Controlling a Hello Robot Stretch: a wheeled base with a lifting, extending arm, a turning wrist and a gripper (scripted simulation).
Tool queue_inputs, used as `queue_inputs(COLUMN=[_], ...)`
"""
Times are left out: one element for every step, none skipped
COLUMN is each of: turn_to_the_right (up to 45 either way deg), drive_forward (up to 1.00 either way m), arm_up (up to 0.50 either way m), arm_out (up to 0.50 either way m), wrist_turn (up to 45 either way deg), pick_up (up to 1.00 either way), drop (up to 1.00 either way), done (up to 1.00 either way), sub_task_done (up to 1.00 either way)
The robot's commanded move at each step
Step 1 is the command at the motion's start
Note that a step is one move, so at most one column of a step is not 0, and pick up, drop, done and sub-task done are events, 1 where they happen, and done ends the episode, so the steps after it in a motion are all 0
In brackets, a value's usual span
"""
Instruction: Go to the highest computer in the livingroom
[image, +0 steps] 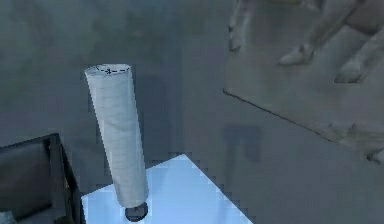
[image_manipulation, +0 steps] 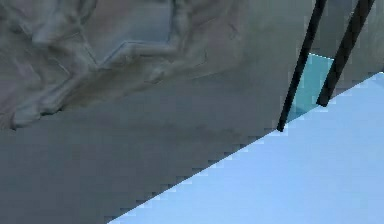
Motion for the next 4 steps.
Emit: queue_inputs(turn_to_the_right=[12.0, 0.0, 0.0, -45.0], drive_forward=[0.0, 0.2, 0.25, 0.0], arm_up=[0.0, 0.0, 0.0, 0.0], arm_out=[0.0, 0.0, 0.0, 0.0], wrist_turn=[0.0, 0.0, 0.0, 0.0], pick_up=[0.0, 0.0, 0.0, 0.0], drop=[0.0, 0.0, 0.0, 0.0], done=[0.0, 0.0, 0.0, 0.0], sub_task_done=[0.0, 0.0, 0.0, 0.0])
